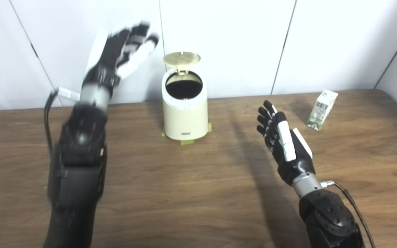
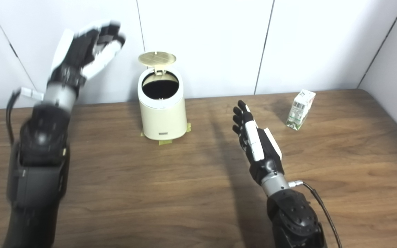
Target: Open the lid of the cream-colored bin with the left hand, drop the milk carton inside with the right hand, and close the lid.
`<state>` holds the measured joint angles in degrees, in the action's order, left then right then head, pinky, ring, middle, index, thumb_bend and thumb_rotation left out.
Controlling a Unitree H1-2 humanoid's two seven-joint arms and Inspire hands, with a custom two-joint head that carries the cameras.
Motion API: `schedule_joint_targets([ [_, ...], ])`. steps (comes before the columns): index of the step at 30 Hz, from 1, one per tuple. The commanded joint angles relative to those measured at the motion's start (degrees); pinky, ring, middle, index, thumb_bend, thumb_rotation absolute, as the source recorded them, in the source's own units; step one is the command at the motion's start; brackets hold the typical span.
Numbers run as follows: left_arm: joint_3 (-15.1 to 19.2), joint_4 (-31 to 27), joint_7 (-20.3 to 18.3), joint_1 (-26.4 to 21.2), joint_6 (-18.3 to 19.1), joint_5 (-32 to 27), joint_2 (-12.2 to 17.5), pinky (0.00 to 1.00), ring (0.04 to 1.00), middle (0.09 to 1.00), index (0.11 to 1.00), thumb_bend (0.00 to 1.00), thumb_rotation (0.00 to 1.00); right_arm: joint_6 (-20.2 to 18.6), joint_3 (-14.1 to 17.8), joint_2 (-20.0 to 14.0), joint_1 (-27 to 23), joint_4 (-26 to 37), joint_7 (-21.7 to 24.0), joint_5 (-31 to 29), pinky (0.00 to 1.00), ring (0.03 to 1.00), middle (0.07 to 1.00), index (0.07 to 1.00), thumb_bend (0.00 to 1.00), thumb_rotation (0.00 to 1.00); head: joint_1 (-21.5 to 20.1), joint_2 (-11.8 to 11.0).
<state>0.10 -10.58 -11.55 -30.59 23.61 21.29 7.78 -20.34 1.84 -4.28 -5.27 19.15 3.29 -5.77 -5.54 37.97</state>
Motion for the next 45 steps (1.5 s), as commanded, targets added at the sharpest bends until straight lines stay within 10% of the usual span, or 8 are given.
schedule_joint_targets([
  [1, 1.43, -3.62, 1.05, 0.29, -1.05, -3.31, -0.65, 0.78, 0.835, 0.865, 0.858, 0.56, 0.80, 0.63, 0.35, -0.36, -1.91, 1.95, 0.17, -0.39, 0.97, 0.982, 0.979, 1.000, 0.69, 0.99, -0.02, -0.10],
  [9, 6.97, -1.71, 3.08, 8.11, -3.13, -16.25, -4.34, 0.93, 0.944, 0.961, 0.972, 0.58, 1.00, 1.29, 1.38, -0.63, -2.12, 1.27, -0.39, -0.40, 0.97, 0.986, 0.986, 0.999, 0.68, 0.92, 0.14, -0.31],
  [16, 8.50, 2.09, 4.86, 12.01, -5.68, -21.40, -4.61, 0.97, 0.986, 0.998, 1.000, 0.67, 1.00, 2.50, 3.71, -3.28, -2.13, 0.26, -2.26, 2.99, 0.92, 0.962, 0.977, 0.986, 0.63, 0.45, -3.03, 0.19],
  [23, 9.08, 5.29, 5.77, 12.90, -7.57, -25.05, -5.01, 0.99, 0.993, 1.000, 1.000, 0.64, 1.00, 1.82, 5.50, -8.01, -1.79, 1.66, -7.21, 14.95, 0.78, 0.867, 0.901, 0.924, 0.79, 0.26, -7.23, 0.46],
  [38, 7.34, 5.09, 6.06, 13.47, -6.73, -26.59, -4.49, 1.00, 0.997, 1.000, 1.000, 0.60, 1.00, -6.54, 9.42, -20.22, -7.77, 4.20, -2.68, 30.80, 0.73, 0.871, 0.906, 0.934, 0.84, 0.12, -15.98, -0.74],
  [42, 6.90, 5.34, 6.08, 13.76, -6.68, -26.71, -4.19, 1.00, 0.999, 1.000, 1.000, 0.58, 1.00, -6.57, 11.96, -21.37, -12.05, 1.22, 2.84, 36.05, 0.47, 0.833, 0.941, 0.943, 0.83, 0.14, -16.68, -0.96],
  [45, 6.30, 5.59, 5.73, 13.79, -6.40, -26.50, -3.50, 1.00, 1.000, 1.000, 1.000, 0.59, 1.00, -6.57, 12.01, -22.72, -15.23, -2.85, 4.68, 39.56, 0.66, 0.874, 0.923, 0.920, 0.85, 0.15, -16.61, -1.13],
])
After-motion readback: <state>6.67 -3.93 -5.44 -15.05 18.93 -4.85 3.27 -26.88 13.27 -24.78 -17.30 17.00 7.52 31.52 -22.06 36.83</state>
